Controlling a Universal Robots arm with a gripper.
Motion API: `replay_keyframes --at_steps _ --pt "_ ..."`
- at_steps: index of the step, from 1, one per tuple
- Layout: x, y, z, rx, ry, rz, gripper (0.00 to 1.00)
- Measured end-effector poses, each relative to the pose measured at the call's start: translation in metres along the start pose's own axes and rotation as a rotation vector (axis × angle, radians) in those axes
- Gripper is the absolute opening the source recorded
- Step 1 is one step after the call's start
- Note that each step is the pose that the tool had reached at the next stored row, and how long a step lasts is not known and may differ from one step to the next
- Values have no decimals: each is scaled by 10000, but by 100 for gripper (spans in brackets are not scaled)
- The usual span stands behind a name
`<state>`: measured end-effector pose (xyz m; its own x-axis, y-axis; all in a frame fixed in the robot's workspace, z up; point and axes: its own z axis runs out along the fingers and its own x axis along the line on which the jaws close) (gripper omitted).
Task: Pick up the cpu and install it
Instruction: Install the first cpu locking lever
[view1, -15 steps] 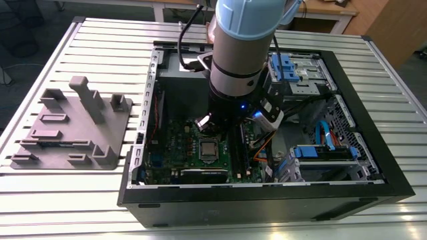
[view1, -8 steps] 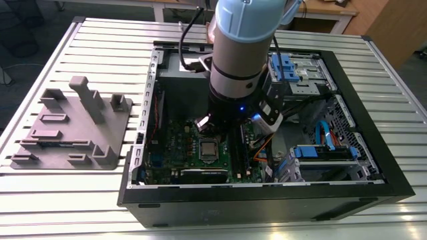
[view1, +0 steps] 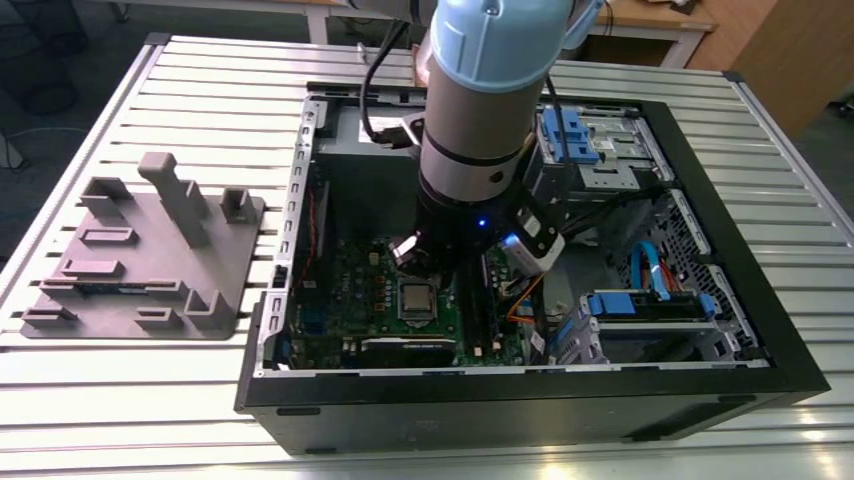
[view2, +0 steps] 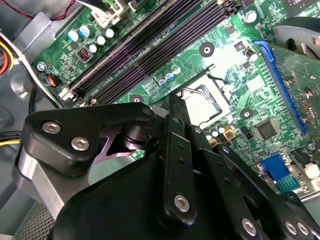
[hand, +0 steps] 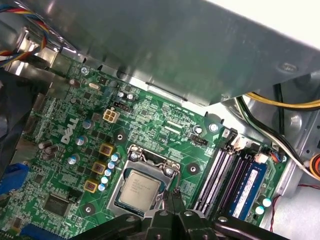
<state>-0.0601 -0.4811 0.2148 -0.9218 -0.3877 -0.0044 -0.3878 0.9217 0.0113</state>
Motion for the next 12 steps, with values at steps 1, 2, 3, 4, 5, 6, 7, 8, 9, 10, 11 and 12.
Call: replay_keyframes --at_steps 1,2,3,4,5,6,7,8,9,10,11,12 --pt "0 0 0 1 0 1 11" --pt "0 0 0 1 0 5 11" --pt "0 0 0 1 0 9 11" --pt "0 -1 0 1 0 9 11" --pt "0 0 0 1 0 9 11" --pt "0 0 0 1 0 10 11" --pt "0 0 0 1 -1 10 11" --pt "0 0 0 1 0 10 11" --pt "0 0 0 1 -1 10 11" --pt "0 0 1 2 1 10 11" --pt "1 -1 4 3 0 10 11" --pt "2 -3 8 4 1 15 11"
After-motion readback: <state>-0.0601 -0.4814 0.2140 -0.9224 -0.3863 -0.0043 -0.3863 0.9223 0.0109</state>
